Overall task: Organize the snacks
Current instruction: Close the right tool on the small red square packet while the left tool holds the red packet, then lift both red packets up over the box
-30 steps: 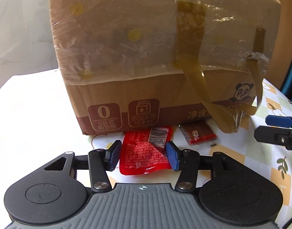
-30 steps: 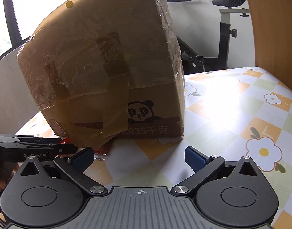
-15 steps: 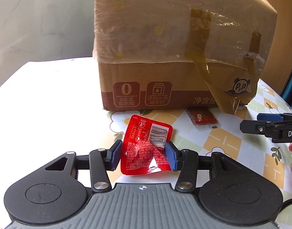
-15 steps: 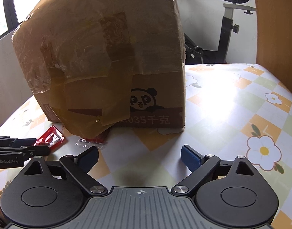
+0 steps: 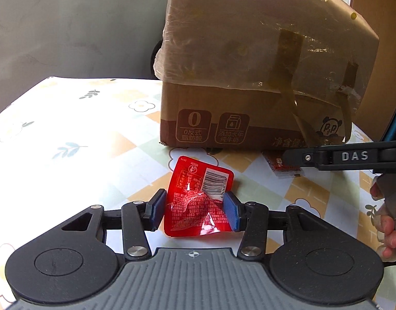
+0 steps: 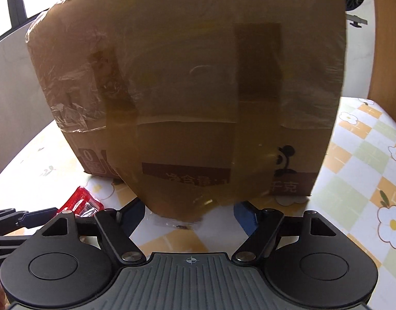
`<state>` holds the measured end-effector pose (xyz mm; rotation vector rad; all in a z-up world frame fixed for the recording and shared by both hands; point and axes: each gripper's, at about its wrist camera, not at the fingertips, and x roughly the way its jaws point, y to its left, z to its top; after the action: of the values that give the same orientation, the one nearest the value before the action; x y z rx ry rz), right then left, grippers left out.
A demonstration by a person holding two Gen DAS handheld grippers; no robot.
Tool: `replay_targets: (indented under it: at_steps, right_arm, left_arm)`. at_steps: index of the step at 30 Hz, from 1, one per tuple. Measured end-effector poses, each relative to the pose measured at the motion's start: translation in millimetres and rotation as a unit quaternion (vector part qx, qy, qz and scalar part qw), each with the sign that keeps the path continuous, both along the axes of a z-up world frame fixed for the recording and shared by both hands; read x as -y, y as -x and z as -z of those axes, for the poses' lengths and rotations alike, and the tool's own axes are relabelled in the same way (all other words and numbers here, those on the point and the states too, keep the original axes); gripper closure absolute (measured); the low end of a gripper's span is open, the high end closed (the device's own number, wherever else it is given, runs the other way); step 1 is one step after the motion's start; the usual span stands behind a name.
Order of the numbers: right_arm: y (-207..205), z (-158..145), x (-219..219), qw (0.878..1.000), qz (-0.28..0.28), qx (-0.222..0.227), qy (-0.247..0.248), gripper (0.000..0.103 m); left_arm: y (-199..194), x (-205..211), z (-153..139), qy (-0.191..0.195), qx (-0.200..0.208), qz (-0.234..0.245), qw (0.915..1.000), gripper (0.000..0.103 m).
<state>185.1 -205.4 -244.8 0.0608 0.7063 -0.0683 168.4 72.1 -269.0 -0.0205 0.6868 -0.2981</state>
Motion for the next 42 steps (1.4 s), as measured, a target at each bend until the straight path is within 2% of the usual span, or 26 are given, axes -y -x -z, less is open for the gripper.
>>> replay_targets:
  at_steps: [5,8,12,14,18,24,33,37,42]
  right_arm:
    - [-17.8,11.4,-13.0,0.999,0.024,-0.015,0.027,0.034]
    - [-22.4,15.1,-20.2,0.999,0.032,-0.014,0.04,0.031]
    - [-23.7,22.3,-34.7,0.997,0.032,-0.014,0.076,0.031]
    - [-21.8,22.4,-36.8,0.997,0.026,-0.011,0.074,0.037]
    - [-7.9,19.5,-30.2,0.998,0.021,-0.002,0.064,0.06]
    - [13.0,15.9,-20.5,0.998,0.001,-0.011,0.055,0.065]
    - [69.2,6.6,-10.9,0.998,-0.028,-0.018,0.049,0.065]
    - [85.3,4.7,-6.0,0.999,-0.024,-0.012,0.029,0.066]
    - [94.8,1.2,4.2,1.0,-0.006,0.017,-0.003,0.067]
  left_arm:
    - [0.8,-5.2,-0.8,0.014,0.001,-0.003,0.9999,0.052]
    - [0.9,-8.1,-1.7,0.025,0.001,-0.005,0.9997,0.052]
    - [2.2,-8.2,-1.2,0.024,0.002,-0.004,0.9997,0.052]
    - [2.1,-7.9,-0.7,0.024,0.003,-0.004,0.9997,0.052]
    - [3.2,-8.0,-0.6,0.022,0.005,-0.004,0.9997,0.052]
    - [2.9,-7.7,-0.5,0.025,0.005,-0.005,0.9997,0.052]
    - [2.4,-7.5,0.1,0.022,0.005,-0.005,0.9997,0.052]
    - [5.3,-8.4,-1.4,0.02,0.006,-0.021,0.9996,0.052]
    - [5.0,-13.0,-8.4,0.023,0.004,-0.046,0.9986,0.052]
